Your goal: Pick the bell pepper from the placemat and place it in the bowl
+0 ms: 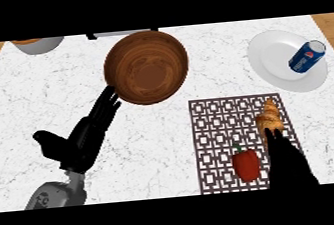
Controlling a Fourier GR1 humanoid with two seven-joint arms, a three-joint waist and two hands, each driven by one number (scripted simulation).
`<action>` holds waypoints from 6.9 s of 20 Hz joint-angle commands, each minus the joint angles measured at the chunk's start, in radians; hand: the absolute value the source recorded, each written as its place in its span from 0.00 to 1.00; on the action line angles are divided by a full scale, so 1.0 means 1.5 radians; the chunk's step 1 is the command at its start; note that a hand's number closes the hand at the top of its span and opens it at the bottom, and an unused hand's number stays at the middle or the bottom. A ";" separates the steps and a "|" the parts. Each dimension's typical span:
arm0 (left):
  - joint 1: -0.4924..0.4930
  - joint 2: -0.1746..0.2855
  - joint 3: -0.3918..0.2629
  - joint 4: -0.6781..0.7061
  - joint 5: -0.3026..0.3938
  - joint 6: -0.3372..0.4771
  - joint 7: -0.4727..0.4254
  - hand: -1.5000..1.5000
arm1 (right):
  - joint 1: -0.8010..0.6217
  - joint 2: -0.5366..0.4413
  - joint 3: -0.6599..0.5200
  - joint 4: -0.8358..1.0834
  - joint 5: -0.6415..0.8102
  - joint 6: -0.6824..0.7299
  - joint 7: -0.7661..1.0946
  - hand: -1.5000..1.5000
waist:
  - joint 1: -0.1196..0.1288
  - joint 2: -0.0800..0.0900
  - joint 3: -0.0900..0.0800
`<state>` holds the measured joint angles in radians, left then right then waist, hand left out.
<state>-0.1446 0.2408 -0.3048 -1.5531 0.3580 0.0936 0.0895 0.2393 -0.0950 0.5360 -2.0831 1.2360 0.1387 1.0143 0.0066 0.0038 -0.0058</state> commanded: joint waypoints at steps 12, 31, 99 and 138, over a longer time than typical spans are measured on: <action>-0.019 -0.018 0.020 0.009 -0.004 -0.004 0.003 0.50 | -0.138 0.063 -0.047 0.091 -0.077 0.180 0.232 0.00 | 0.003 0.001 0.003; -0.003 -0.004 0.061 0.005 0.001 -0.053 0.028 0.50 | -0.117 0.063 -0.030 0.211 -0.049 0.066 0.188 0.00 | -0.005 -0.003 0.004; 0.004 -0.100 0.095 0.015 -0.092 -0.096 0.036 0.50 | -0.916 0.063 0.193 0.282 -0.344 0.022 0.199 1.00 | 0.015 -0.006 0.002; -0.031 -0.122 0.081 0.033 -0.113 -0.119 0.032 0.50 | -1.031 0.063 -0.113 1.157 -0.457 -0.391 -0.393 0.00 | 0.059 0.025 0.004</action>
<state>-0.1850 0.0649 -0.1761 -1.5393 0.1962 -0.0759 0.1585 -1.3161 -0.0002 0.4247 -0.3648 0.6054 -0.3668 0.5052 0.0866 0.0328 -0.0007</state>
